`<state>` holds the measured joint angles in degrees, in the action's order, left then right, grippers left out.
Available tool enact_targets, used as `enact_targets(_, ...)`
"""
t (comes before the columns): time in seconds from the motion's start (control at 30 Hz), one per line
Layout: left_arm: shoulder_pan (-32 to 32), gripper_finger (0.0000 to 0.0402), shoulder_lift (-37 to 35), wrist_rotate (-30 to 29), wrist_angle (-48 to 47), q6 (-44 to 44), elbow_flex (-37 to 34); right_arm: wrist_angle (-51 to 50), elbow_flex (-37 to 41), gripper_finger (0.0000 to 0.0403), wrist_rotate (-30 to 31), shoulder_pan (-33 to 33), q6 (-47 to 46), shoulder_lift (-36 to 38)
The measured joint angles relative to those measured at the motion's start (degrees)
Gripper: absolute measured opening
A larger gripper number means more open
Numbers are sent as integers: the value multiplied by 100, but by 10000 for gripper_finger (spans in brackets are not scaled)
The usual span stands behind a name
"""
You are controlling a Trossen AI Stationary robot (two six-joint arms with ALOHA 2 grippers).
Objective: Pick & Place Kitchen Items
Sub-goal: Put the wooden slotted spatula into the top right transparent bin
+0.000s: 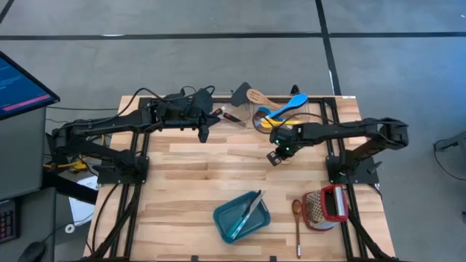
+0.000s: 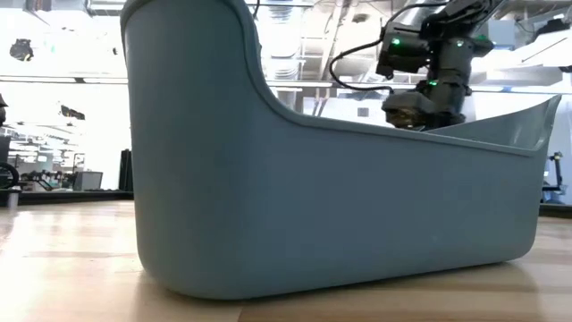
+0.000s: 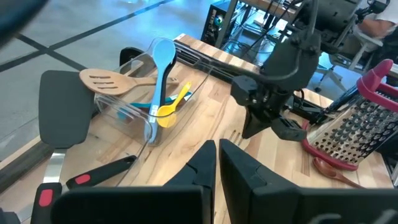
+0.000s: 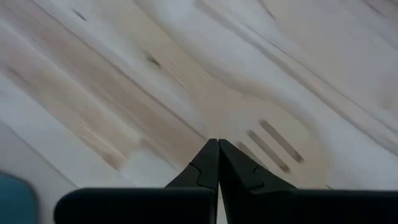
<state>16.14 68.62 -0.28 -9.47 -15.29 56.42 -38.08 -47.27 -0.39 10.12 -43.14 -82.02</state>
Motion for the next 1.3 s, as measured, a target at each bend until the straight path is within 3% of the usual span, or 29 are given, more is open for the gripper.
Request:
enact_targets(0.37, -1, 7, 0, -25, -220, -1, 0, -970, 8, 0, 340, -230, -197, 30)
enact_targets(0.73, -2, 7, 0, -21, -234, -1, 0, 96, 1119, 0, 20, -228, -556, 406)
enact_targets(1.0, 0, 7, 0, -21, -232, -2, 0, 256, 1290, 0, 349, -123, -646, 891)
enact_targets(1.3, 0, 7, 0, -17, -234, -2, 0, 322, 1290, 0, 476, 67, -343, 617)
